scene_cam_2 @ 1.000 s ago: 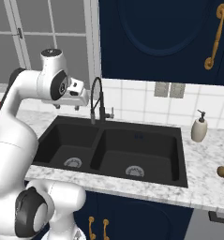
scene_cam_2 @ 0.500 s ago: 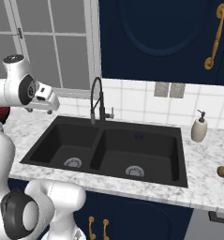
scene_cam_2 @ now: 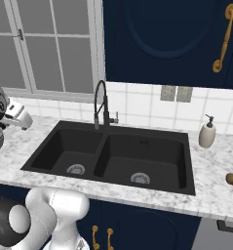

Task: Put the colander in the sink, put the kiwi in the colander, and turn on the sink faucet and pour water over the colander.

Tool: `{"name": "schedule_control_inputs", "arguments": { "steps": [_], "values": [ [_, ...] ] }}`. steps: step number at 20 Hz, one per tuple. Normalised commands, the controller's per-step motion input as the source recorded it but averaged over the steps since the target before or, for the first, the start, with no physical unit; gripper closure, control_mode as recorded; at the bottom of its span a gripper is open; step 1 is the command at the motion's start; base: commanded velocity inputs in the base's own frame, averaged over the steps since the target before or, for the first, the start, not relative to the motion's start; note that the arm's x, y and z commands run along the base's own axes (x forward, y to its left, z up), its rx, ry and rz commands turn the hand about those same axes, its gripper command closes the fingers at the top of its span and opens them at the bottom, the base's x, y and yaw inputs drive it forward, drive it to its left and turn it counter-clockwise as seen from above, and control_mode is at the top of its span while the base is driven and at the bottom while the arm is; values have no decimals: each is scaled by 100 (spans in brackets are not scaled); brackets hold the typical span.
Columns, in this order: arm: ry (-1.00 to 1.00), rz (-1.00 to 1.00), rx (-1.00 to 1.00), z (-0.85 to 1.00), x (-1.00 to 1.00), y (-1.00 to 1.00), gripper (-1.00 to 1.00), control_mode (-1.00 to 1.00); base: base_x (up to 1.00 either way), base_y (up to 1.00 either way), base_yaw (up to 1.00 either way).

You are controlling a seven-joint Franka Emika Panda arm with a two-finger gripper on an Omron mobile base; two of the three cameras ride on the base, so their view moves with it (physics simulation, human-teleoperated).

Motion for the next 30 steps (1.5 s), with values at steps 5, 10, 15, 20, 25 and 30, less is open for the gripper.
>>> {"name": "schedule_control_inputs", "arguments": {
  "steps": [5,10,15,20,25,30],
  "values": [
    [0,-5,0,-31,0,54,-100,-100,0,0,0],
    [4,-6,2,-24,7,32,-100,-100,0,0,0],
    [8,-5,12,-31,11,25,-100,-100,0,0,0],
    [7,-1,6,-69,42,60,-100,-100,0,0,0],
    [12,1,2,-21,59,57,-100,-100,0,0,0],
    [12,1,0,0,41,42,-100,-100,0,0,0]
  ]
}}
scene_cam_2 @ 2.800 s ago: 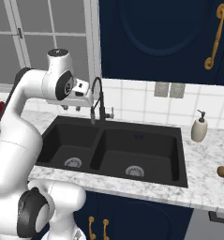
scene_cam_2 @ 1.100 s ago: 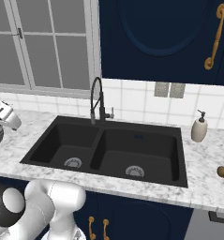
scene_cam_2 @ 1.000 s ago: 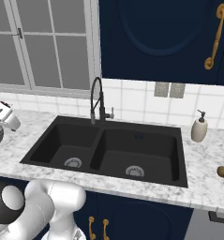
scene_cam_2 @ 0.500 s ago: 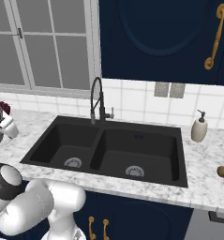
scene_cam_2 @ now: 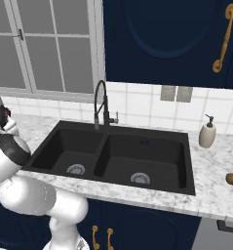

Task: Put the colander in the sink, put the kiwi in the colander, and turn on the sink faucet and pour water over the colander.

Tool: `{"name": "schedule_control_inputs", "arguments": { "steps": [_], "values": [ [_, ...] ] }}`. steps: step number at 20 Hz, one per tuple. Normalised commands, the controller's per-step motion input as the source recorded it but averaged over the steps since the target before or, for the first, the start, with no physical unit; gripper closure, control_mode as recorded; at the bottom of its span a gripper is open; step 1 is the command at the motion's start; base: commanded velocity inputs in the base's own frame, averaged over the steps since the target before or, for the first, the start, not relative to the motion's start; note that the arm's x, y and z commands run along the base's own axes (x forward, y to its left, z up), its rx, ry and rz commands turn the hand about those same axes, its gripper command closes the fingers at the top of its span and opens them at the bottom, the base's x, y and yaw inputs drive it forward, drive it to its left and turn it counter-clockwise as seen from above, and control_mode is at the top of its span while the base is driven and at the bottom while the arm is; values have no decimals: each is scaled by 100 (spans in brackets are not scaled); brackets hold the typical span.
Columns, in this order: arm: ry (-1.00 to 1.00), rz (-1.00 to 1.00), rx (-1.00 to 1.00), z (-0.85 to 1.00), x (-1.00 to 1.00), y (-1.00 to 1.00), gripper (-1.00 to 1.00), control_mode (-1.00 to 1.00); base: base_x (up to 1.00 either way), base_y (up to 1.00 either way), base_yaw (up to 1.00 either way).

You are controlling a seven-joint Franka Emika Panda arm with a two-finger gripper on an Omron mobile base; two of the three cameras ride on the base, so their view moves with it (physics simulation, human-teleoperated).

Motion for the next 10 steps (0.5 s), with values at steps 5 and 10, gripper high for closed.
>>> {"name": "schedule_control_inputs", "arguments": {
  "steps": [5,10],
  "values": [
    [17,0,0,-17,33,62,-100,-100,0,0,0],
    [16,0,0,-32,23,60,-100,-100,0,0,0]
  ]
}}
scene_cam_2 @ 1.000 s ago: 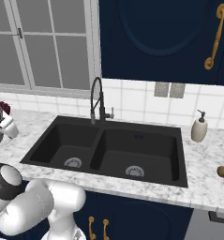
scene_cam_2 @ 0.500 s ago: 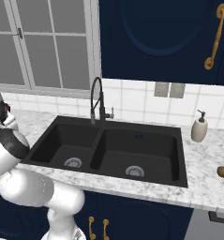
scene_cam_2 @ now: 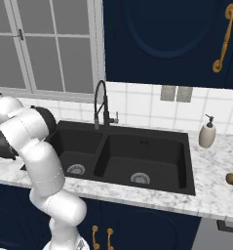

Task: Put the colander in the sink, put the kiwi in the colander, and turn on the sink faucet and pour water over the colander.

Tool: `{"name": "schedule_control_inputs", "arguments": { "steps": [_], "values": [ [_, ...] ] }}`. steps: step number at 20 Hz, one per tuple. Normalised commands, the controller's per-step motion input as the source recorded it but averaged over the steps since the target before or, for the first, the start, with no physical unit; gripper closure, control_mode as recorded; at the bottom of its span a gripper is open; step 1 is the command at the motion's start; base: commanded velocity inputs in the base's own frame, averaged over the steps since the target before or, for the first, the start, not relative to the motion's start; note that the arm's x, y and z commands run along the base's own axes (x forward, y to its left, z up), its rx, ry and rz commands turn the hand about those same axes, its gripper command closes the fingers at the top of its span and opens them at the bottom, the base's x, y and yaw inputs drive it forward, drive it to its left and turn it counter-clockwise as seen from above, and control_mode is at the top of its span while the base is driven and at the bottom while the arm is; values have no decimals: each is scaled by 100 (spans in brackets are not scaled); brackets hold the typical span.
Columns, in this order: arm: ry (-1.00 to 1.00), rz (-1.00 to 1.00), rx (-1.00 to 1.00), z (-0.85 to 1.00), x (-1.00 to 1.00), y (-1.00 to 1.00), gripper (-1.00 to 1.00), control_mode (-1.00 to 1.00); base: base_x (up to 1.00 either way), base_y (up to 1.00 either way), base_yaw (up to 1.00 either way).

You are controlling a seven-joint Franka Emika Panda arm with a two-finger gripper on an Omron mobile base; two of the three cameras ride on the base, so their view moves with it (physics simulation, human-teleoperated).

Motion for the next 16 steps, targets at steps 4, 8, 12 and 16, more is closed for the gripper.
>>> {"name": "schedule_control_inputs", "arguments": {
  "steps": [4,8,12,16],
  "values": [
    [6,1,-2,-35,24,53,-100,-100,0,0,0],
    [1,0,0,-17,22,33,-100,-100,0,0,0],
    [0,0,0,-12,3,14,-100,-100,0,0,0],
    [0,1,0,-9,0,9,-100,-100,0,0,0]
  ]
}}
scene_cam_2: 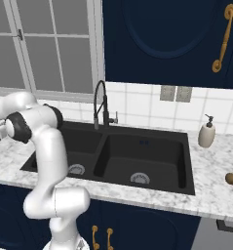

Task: Put the colander in the sink, put the kiwi in the colander, and turn on the sink faucet and pour water over the colander.

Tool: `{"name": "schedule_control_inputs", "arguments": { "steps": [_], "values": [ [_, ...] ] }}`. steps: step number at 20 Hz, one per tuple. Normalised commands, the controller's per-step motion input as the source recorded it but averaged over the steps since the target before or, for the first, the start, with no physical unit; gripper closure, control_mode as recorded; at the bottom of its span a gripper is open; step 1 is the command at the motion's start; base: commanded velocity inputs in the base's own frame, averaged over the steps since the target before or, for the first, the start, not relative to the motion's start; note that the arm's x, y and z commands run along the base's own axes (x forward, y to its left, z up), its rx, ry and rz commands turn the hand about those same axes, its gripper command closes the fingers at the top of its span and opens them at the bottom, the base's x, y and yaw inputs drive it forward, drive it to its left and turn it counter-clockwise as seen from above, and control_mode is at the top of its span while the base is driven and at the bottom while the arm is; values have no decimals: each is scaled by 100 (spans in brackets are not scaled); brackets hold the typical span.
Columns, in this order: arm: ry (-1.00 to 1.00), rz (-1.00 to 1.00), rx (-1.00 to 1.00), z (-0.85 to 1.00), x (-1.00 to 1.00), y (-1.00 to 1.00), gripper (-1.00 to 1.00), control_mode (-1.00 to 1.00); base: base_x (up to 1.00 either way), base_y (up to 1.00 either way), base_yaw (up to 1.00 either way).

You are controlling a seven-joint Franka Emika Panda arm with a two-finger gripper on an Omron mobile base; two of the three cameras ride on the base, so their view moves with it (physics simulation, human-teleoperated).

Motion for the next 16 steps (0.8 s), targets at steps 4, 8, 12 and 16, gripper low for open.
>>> {"name": "schedule_control_inputs", "arguments": {
  "steps": [4,8,12,16],
  "values": [
    [0,3,0,-6,-4,0,-100,-100,0,0,0],
    [0,0,0,-32,-13,0,100,-100,0,0,0],
    [0,0,0,-3,0,0,100,-100,0,0,0],
    [0,0,0,0,-4,-8,100,-100,0,0,0]
  ]
}}
